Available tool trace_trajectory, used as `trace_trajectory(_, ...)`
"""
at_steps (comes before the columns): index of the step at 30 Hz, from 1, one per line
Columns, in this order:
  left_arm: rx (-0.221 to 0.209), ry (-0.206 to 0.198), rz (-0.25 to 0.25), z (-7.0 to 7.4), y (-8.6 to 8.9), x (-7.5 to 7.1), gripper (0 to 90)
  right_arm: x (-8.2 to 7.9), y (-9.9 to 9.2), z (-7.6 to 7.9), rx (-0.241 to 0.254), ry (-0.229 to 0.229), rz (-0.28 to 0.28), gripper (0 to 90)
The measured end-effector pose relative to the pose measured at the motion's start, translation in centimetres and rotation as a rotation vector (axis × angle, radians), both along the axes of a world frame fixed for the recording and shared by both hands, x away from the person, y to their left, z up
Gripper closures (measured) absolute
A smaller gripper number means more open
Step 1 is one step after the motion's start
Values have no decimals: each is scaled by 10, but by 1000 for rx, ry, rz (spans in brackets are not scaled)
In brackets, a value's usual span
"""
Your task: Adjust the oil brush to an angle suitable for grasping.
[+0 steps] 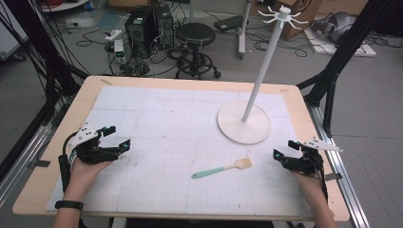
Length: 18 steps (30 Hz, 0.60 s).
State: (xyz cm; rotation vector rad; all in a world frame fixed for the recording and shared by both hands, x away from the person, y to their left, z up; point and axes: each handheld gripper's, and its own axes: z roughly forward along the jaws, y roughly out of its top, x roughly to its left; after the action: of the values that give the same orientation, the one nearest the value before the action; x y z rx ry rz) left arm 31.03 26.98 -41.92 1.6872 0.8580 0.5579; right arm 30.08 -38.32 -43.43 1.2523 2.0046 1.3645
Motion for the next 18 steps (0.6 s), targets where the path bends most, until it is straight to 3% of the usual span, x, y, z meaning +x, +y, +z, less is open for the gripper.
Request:
trace_trajectory(2,13,1,21,1,-1,0,154,0,0,0,-2,-3,4,143)
trace_trajectory(3,5,28,35,1,0,0,143,0,0,0,-4,-2,6,143)
trace_trajectory(4,5,28,35,1,0,0,142,0,0,0,-4,-2,6,143)
trace_trajectory(5,7,59,43,1,-1,-1,138,-1,0,0,-3,-2,9,143)
trace_trajectory(8,3,72,37,1,-3,-3,136,-1,1,0,-5,-5,14,143)
trace_trajectory(10,-4,75,12,1,-3,-4,137,-1,2,0,-4,0,13,143)
trace_trajectory(15,-25,88,7,1,-2,-3,138,-1,2,0,-2,2,16,143)
trace_trajectory(18,-48,53,-19,2,-3,-5,139,0,1,0,-1,-6,16,143)
